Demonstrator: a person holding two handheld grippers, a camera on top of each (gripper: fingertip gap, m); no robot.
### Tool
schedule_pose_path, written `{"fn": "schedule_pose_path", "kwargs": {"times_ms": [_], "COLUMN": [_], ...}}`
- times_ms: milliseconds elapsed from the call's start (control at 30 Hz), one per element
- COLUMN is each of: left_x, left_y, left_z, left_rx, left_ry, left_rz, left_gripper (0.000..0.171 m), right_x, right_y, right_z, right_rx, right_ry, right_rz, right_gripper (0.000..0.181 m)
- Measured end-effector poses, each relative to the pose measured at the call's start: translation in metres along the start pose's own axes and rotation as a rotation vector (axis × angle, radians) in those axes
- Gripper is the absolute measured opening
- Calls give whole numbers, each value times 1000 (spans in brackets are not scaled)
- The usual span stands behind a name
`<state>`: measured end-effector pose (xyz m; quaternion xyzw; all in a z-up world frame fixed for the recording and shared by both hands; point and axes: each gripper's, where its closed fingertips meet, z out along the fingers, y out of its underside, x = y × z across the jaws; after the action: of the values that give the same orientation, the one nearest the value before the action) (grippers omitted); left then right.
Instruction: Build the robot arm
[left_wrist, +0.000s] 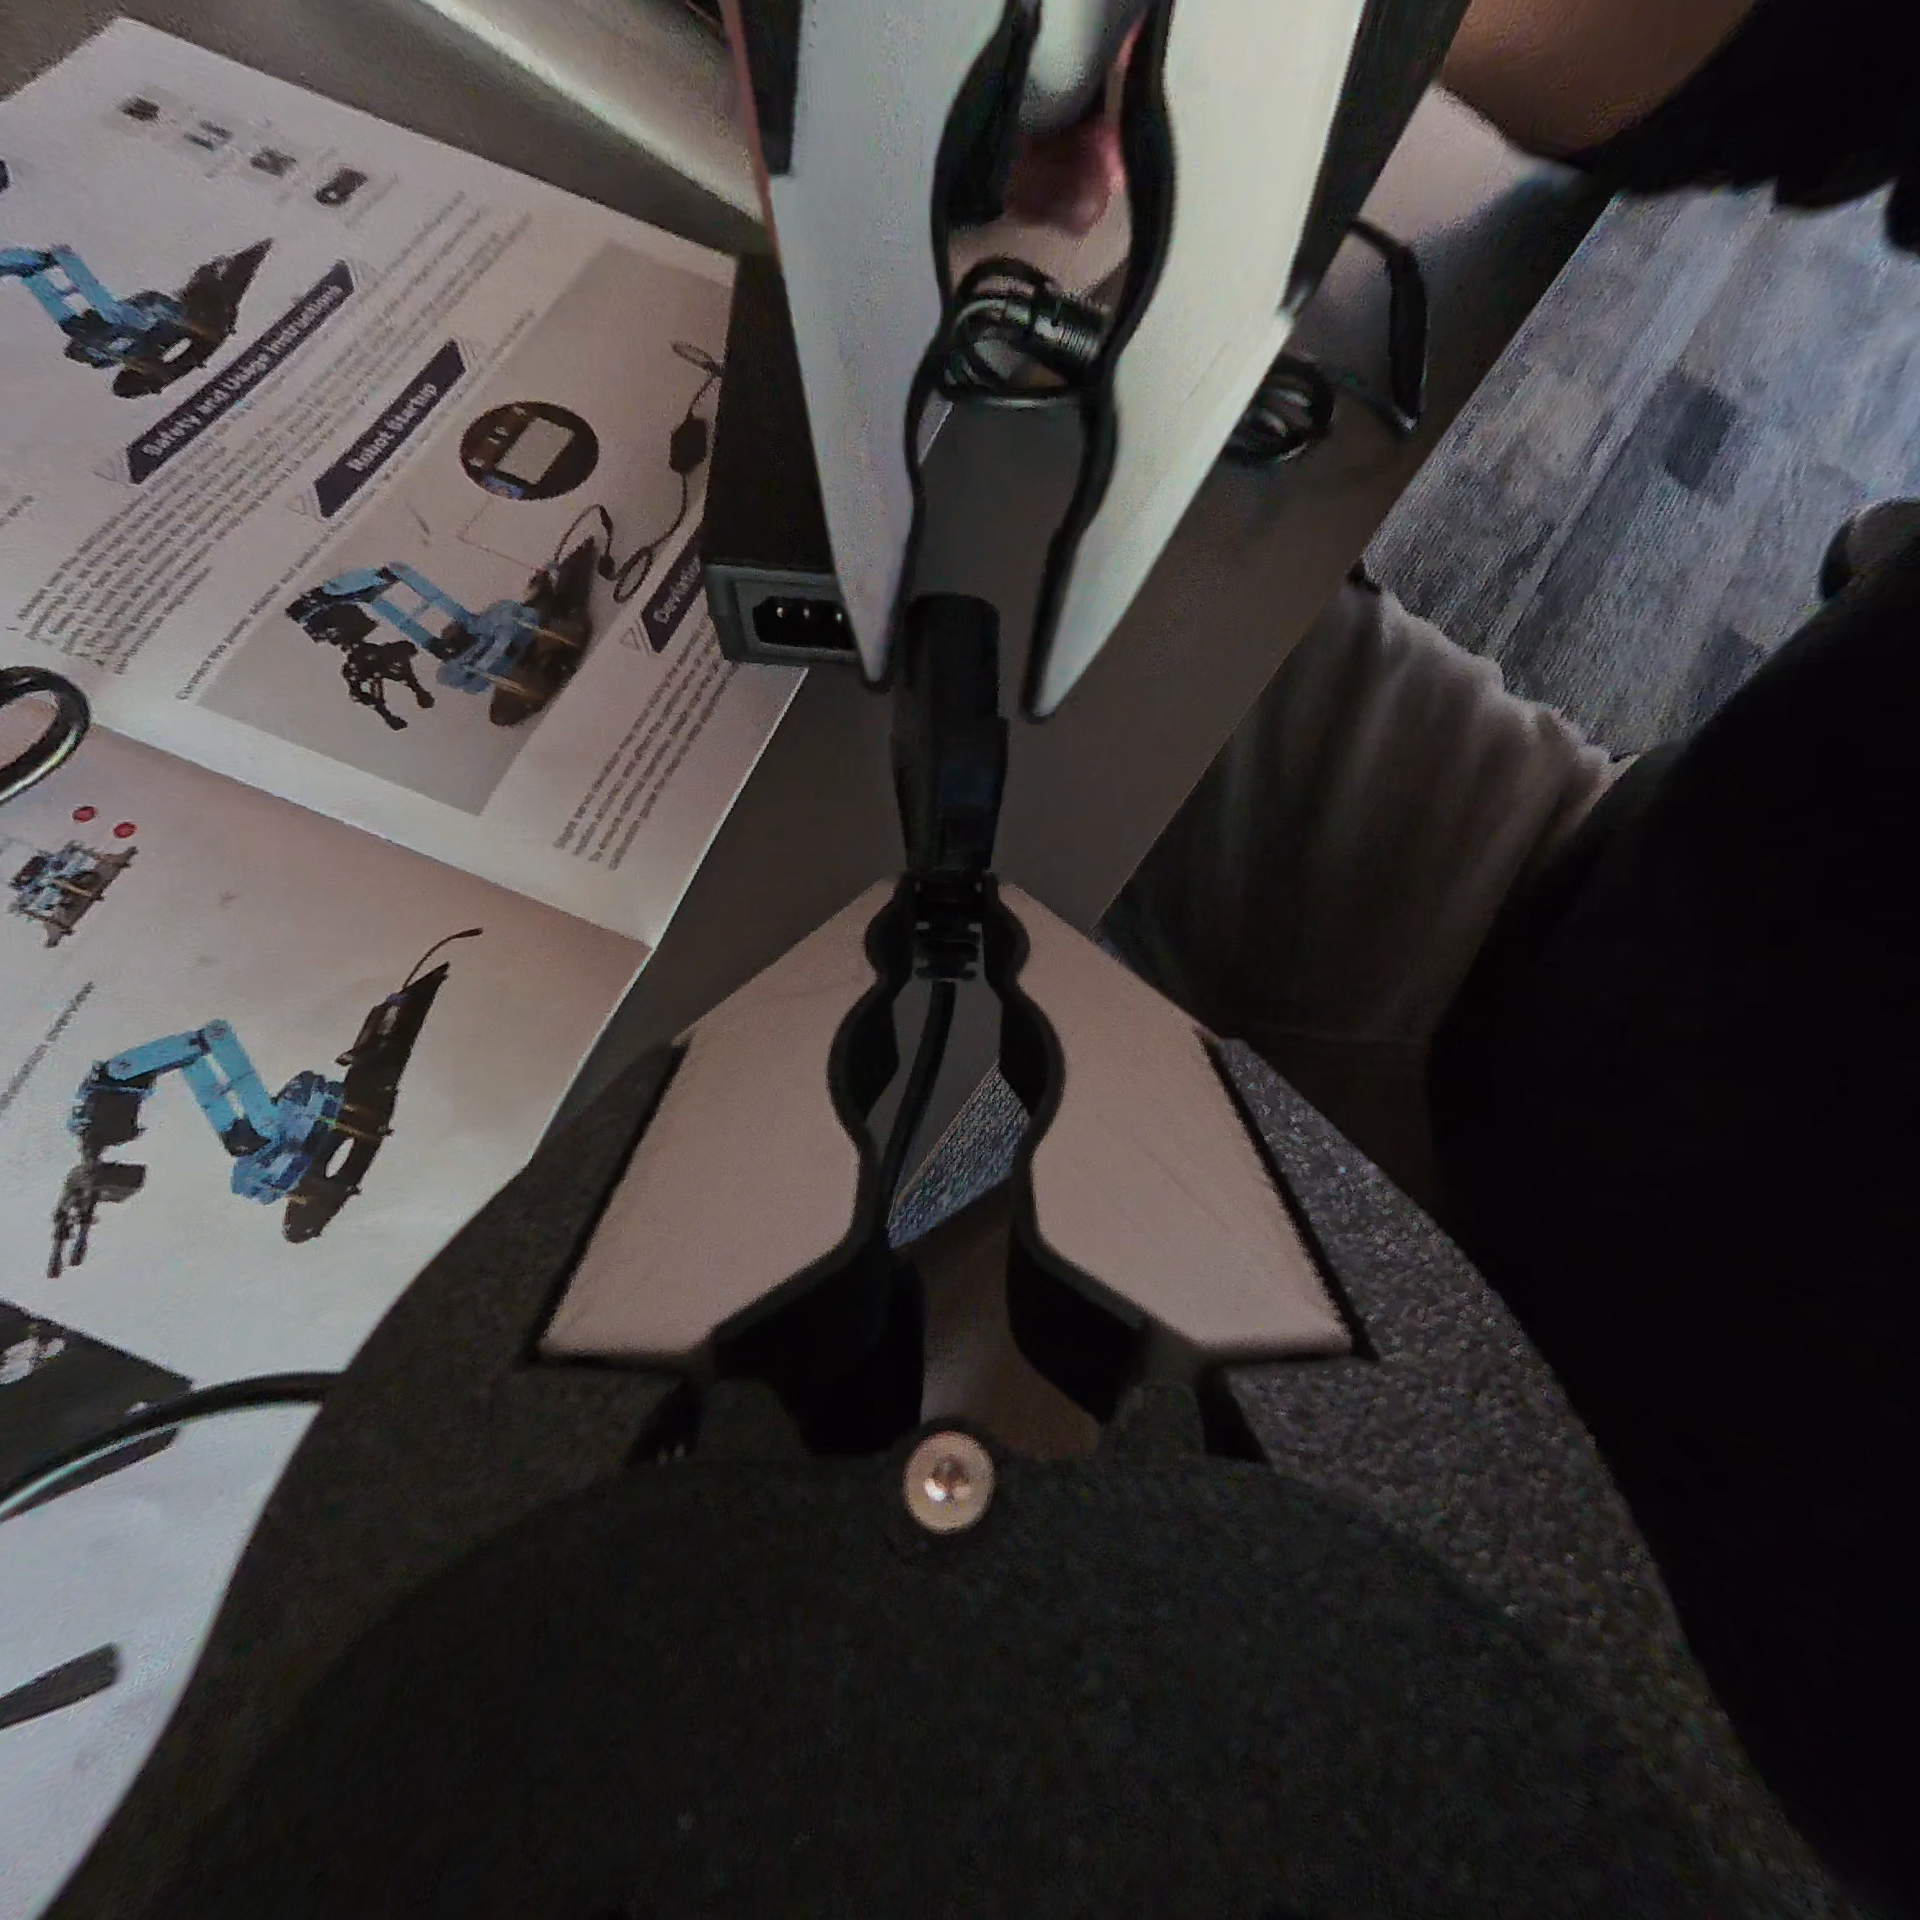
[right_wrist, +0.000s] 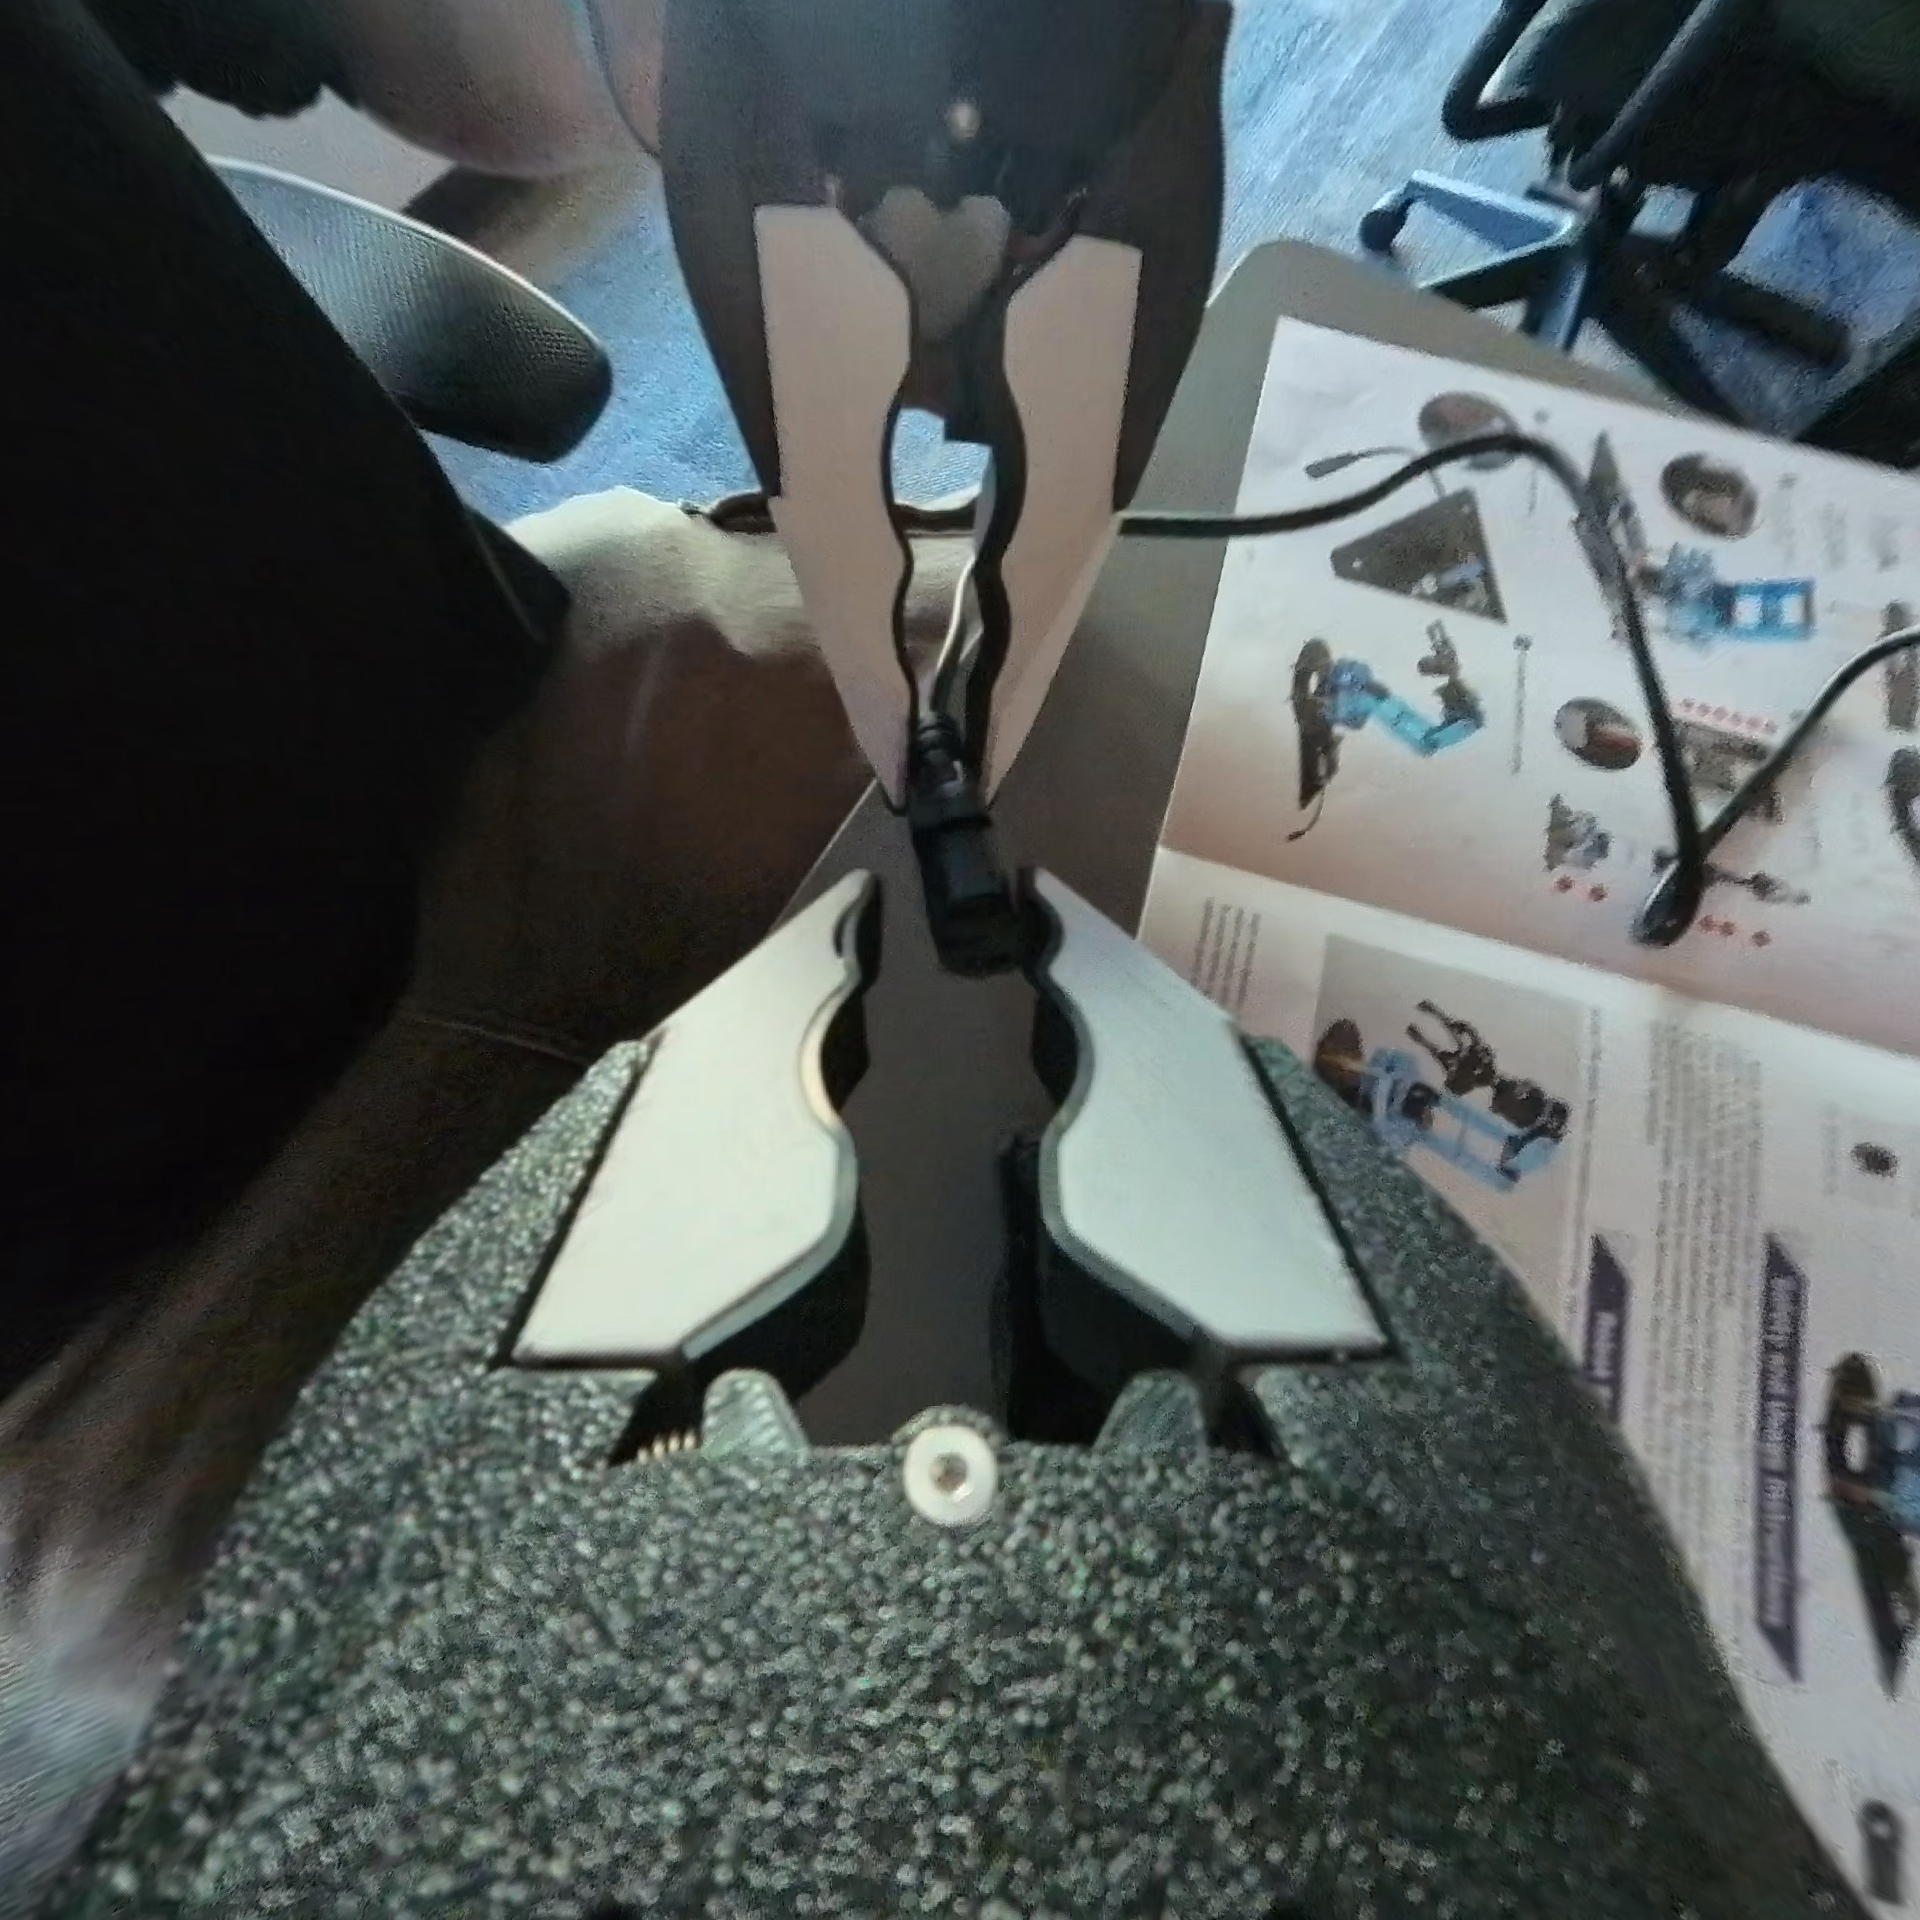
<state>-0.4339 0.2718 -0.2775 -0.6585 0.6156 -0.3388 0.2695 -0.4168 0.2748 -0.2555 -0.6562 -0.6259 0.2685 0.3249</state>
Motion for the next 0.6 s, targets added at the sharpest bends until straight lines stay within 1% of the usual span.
{"fn": "schedule_pose_path", "kwargs": {"times_ms": [33,67,133,200,233,300,367,400,433,467,500,533,567,600], "left_x": [1,2,3,-4,-9,-15,-2,6,17,25,24,20,14,8], "left_y": [-2,-4,-6,-11,-17,-31,-41,-45,-48,-49,-48,-46,-48,-53], "left_z": [-1,-1,1,-1,-5,-21,-33,-34,-30,-22,-13,-6,-4,-10], "left_rx": [23,43,56,89,130,260,400,465,528,573,589,597,625,690], "left_ry": [-3,-4,-15,-84,-150,-276,-296,-267,-196,-118,-68,-25,21,71], "left_rz": [-12,-22,-30,-16,-9,-2,-4,-43,-97,-158,-227,-296,-363,-422], "left_gripper": [11,11,11,13,14,16,21,17,18,25,33,39,42,42], "right_x": [3,3,1,5,9,23,39,46,49,49,42,33,27,23], "right_y": [-2,-2,-3,0,-3,-5,-3,-6,-10,-18,-28,-36,-38,-37], "right_z": [2,4,4,1,-2,-11,-22,-27,-33,-38,-43,-44,-41,-36], "right_rx": [10,14,24,19,54,112,175,227,293,372,451,495,491,467], "right_ry": [36,48,44,39,41,54,74,54,12,-54,-141,-212,-242,-238], "right_rz": [-35,-52,-58,-21,16,129,256,347,430,489,503,501,499,477], "right_gripper": [20,21,18,17,16,15,15,14,14,15,14,14,13,13]}}
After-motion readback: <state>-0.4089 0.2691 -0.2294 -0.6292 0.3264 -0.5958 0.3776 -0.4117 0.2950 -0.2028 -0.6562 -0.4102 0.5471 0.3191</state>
